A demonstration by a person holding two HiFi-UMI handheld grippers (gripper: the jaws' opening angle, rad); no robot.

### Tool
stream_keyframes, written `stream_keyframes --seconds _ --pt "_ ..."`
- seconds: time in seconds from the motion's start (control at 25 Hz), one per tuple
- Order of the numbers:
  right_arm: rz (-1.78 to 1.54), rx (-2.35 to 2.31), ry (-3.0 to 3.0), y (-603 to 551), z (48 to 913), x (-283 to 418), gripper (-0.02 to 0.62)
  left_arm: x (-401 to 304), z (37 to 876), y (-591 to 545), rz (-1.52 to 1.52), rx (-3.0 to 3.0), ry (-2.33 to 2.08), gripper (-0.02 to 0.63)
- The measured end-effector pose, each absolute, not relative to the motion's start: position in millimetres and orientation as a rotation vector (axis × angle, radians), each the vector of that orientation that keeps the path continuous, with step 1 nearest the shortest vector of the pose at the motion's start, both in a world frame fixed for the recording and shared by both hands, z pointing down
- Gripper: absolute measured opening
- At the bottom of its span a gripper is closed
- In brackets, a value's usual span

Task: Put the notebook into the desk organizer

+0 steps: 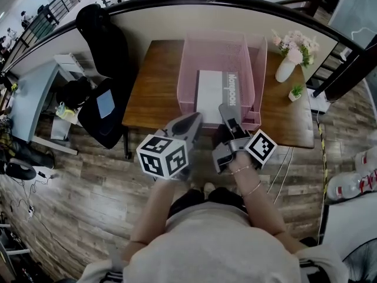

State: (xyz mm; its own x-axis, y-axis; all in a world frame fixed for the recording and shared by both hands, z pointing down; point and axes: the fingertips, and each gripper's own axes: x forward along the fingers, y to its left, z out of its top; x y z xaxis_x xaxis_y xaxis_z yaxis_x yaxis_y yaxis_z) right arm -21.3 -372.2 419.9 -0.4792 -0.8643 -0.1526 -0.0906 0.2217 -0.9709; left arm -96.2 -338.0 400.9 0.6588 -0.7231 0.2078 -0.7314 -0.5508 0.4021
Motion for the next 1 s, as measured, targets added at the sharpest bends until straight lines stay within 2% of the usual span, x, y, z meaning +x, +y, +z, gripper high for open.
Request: stream_keyframes --seconds 0.16,0.32,0.72,1.0 --pt "-1.320 -0.889 1.789 -360.5 418.2 -24.3 0.184 -90.6 399.6 -333.7 0.021 2.426 -1.122 0.011" --pt "-1.332 -0.890 1.803 -347.6 421.0 -24.2 0.186 -85.3 401.1 -327.4 0.018 2.426 -1.109 0.011" --pt "-1.320 -0.874 1.880 -320.4 416.6 -34.2 0.120 -85.8 405.8 -317.7 0.011 2.408 -1.107 0.010" --pt "-1.327 -0.911 1.877 -324.1 425.7 -31.2 0.098 -83.9 408.2 -316.7 0.017 2.411 -1.099 0.011"
